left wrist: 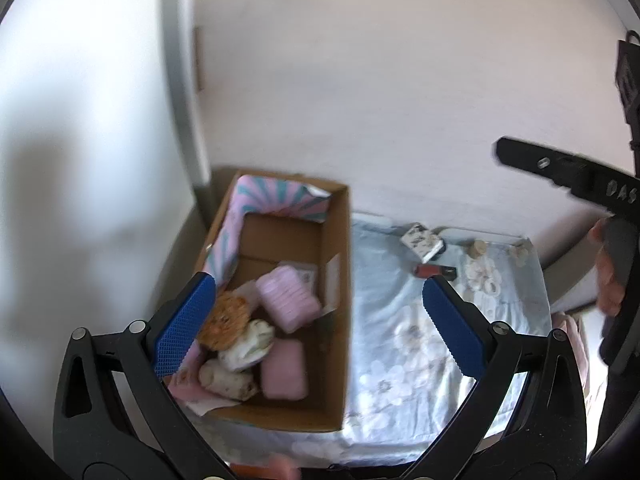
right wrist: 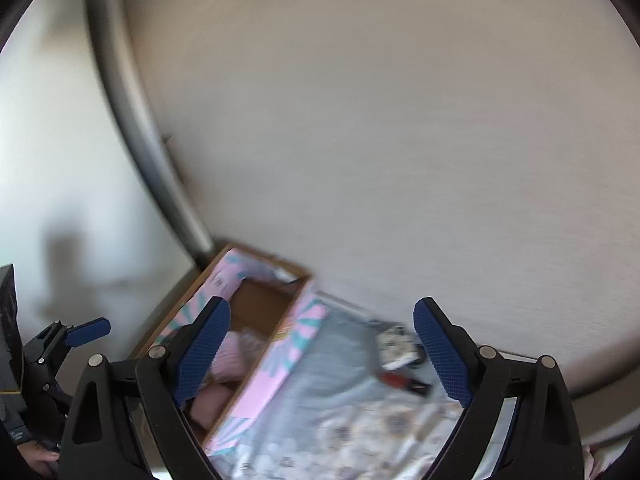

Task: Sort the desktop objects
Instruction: 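Move both tools back toward the items on the bed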

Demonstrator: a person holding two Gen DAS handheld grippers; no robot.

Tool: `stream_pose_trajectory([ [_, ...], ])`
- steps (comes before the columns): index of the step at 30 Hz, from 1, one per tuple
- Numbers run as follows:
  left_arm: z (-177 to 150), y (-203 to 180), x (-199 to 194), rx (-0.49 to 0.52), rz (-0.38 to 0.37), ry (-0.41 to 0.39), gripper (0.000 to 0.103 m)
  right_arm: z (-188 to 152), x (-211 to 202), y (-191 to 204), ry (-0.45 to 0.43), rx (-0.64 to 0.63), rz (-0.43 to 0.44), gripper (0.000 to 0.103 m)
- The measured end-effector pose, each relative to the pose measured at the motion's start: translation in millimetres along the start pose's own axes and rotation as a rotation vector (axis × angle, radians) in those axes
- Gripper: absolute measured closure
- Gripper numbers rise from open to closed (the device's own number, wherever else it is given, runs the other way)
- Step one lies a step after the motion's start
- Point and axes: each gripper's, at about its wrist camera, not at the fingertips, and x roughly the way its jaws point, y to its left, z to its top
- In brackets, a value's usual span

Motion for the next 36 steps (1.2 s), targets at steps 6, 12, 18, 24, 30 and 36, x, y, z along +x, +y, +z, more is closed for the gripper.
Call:
stream_pose_trajectory([
  [6, 8.0, -46.5, 16.3, 0.071, -0.084, 0.031, 0.000, -18.8, -38.6, -62.8, -0.039, 0.066, -0.115, 0.011],
  [12, 15.3, -96.7, 35.2, 0.151, -0.128, 0.060, 0.000, -56.7, -48.1, -117.9, -0.019, 0.174, -0.167, 0.011],
  [18, 20.9, -140.4, 69.5, 0.171, -0.158, 0.105, 0.000, -101.1, -43.3, -160.2, 0.023, 0.247, -0.195, 0.011],
  [24, 20.7, -157.7, 134.1, 0.094, -0.161, 0.201, 0.000, -146.3, -16.2, -184.8, 0.077, 0.271, -0.231, 0.011],
  [30, 13.7, -154.0, 209.7, -0.038, -0.165, 0.285, 0.003, -195.6, 30.5, -210.4, 0.123, 0.334, -0.222, 0.011],
  [36, 9.9, -139.7, 270.2, -0.201, -0.187, 0.337, 0.009, -220.6, 74.3, -213.6, 0.147, 0.357, -0.215, 0.017],
])
